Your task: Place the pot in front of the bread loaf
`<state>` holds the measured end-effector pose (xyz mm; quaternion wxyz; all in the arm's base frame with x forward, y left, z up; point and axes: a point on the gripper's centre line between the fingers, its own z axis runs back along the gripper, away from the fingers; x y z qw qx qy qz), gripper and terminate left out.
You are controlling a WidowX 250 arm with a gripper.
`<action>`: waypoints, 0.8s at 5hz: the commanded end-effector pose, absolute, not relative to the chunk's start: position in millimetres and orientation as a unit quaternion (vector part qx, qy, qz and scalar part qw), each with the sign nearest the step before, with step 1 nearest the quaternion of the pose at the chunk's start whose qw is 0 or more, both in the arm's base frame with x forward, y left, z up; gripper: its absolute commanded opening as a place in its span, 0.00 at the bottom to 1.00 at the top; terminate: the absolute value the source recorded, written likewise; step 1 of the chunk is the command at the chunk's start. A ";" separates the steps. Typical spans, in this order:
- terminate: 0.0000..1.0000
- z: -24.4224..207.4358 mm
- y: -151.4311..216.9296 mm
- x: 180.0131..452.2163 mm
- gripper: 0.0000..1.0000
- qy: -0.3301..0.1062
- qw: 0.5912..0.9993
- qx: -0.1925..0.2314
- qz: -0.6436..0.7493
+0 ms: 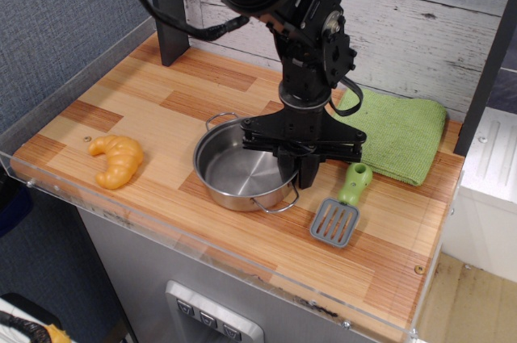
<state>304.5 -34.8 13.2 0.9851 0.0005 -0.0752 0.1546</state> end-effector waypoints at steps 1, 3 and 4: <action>0.00 41.3 -24.5 308.6 0.00 -0.103 0.982 -0.009 0.156; 0.00 63.5 0.4 330.8 0.00 -0.115 0.978 0.003 0.172; 0.00 68.7 18.2 346.7 0.00 -0.124 0.979 0.009 0.164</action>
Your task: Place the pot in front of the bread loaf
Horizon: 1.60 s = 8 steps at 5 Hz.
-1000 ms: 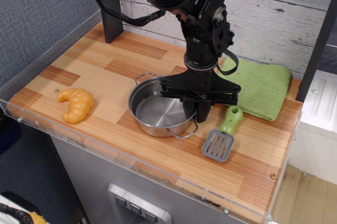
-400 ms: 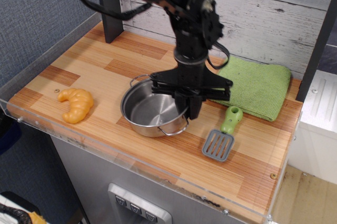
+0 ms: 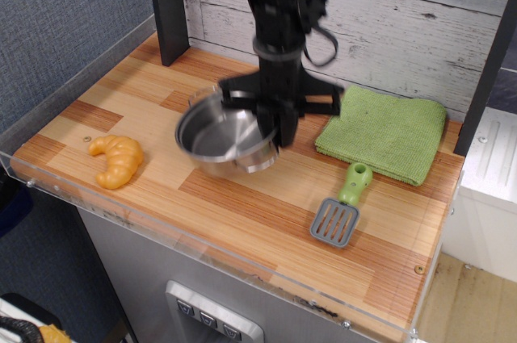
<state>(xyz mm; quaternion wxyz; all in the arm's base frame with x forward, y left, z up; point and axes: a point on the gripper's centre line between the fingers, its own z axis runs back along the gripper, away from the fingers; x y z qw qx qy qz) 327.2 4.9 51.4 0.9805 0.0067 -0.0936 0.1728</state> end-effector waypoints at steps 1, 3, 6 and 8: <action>0.00 66.0 33.2 360.1 0.00 -0.119 0.983 0.021 0.136; 0.00 49.7 53.3 381.0 0.00 -0.097 0.992 0.024 0.070; 0.00 38.8 64.5 389.6 0.00 -0.087 0.996 0.015 0.002; 0.00 32.9 62.9 383.0 1.00 -0.064 0.997 -0.014 0.046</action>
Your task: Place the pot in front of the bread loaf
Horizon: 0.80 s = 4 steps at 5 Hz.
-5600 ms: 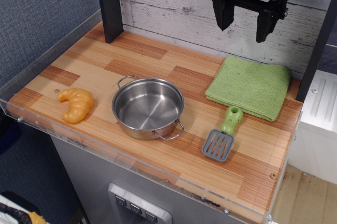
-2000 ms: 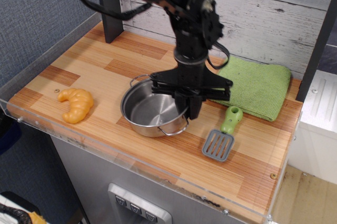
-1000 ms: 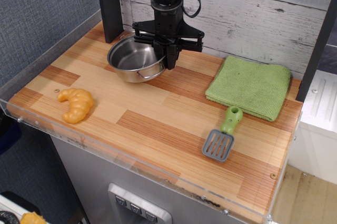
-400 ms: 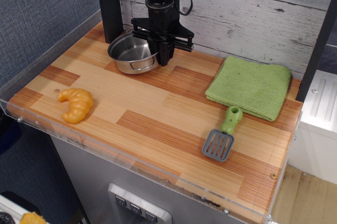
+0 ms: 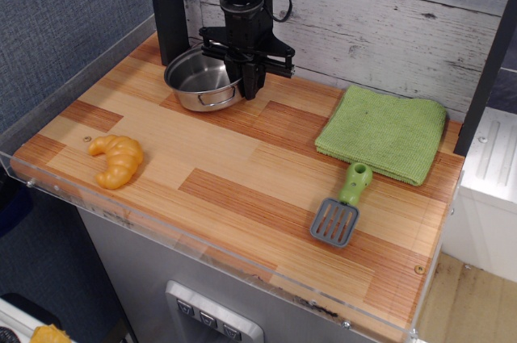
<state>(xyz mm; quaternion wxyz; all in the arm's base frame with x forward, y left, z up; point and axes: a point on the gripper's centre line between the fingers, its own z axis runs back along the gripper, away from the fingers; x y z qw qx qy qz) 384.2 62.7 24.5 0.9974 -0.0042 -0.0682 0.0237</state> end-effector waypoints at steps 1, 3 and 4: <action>0.00 29.3 60.8 379.7 1.00 -0.056 0.997 -0.016 0.054; 0.00 30.8 58.6 378.0 1.00 -0.053 0.997 -0.016 0.060; 0.00 38.0 58.2 376.3 1.00 -0.064 0.996 -0.019 0.060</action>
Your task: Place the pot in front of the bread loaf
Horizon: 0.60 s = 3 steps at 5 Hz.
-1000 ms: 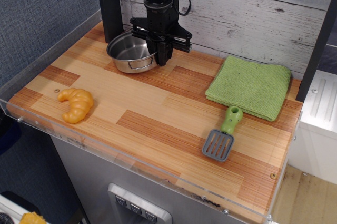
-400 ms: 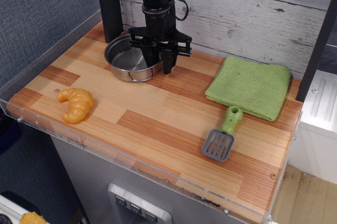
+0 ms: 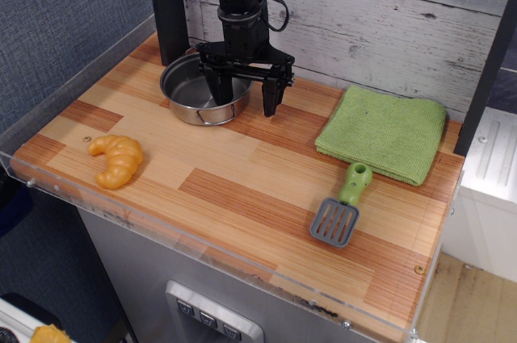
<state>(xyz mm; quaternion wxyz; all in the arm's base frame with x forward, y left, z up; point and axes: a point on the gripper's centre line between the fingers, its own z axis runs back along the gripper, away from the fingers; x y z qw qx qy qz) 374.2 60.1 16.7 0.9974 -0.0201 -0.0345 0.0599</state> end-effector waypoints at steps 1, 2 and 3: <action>0.00 58.9 54.0 372.2 1.00 -0.086 0.994 -0.016 0.060; 0.00 77.8 49.1 366.7 1.00 -0.100 0.993 -0.013 0.058; 0.00 96.7 41.5 360.0 1.00 -0.115 0.992 -0.015 0.051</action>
